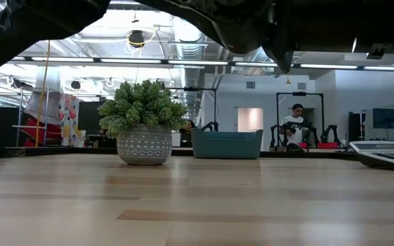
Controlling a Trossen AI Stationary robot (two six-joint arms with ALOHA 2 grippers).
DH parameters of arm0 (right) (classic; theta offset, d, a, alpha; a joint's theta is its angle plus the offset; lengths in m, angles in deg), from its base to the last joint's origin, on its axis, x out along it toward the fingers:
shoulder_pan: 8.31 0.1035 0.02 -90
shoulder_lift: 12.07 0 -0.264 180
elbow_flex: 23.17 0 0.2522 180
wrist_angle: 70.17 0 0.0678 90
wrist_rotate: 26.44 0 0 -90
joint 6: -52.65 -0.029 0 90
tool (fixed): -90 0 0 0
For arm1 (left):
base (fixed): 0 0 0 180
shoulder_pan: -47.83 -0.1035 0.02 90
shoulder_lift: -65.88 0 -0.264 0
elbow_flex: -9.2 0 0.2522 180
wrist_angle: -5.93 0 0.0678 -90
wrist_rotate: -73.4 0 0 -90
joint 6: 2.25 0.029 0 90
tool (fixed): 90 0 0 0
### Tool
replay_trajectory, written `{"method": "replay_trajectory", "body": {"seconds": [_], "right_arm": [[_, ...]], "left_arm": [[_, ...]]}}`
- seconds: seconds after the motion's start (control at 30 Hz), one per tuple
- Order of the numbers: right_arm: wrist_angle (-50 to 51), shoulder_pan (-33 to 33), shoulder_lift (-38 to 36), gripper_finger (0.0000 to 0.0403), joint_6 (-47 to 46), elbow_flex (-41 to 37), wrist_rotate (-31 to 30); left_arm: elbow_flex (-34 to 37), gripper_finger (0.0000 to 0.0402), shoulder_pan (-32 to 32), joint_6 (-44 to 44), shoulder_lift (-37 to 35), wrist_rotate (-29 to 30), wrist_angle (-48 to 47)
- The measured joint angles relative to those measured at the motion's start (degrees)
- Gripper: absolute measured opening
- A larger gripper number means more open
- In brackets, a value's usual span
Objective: Sort batteries
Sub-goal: Put the silver battery into the green bin, then return to Home Position
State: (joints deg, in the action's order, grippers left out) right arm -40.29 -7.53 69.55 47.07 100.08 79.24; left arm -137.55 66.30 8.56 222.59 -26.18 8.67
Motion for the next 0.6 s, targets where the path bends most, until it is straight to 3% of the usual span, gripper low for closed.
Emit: {"method": "replay_trajectory", "body": {"seconds": [0.17, 0.3, 0.47, 0.6], "right_arm": [[0.2, 0.0, 0.0, 0.0205, 0.0, 0.0, 0.0], [1.9, 0.2, 0.0, 0.0205, 0.1, 0.0, 0.0], [7.7, 0.7, -1.2, 0.0205, 4.4, 0.1, -0.3], [11.6, 0.7, -2.6, 0.0205, 6.4, 0.0, -1.6]], "left_arm": [[-0.4, 0.0165, -0.2, 0.1, 0.0, 0.5, 0.1], [-0.4, 0.0184, -0.4, 1.2, -1.2, 4.8, -2.3], [-0.5, 0.0166, -2.5, 2.0, -6.3, 1.7, -7.4], [2.7, 0.0122, -4.7, 2.2, -9.5, 1.5, -10.2]]}}
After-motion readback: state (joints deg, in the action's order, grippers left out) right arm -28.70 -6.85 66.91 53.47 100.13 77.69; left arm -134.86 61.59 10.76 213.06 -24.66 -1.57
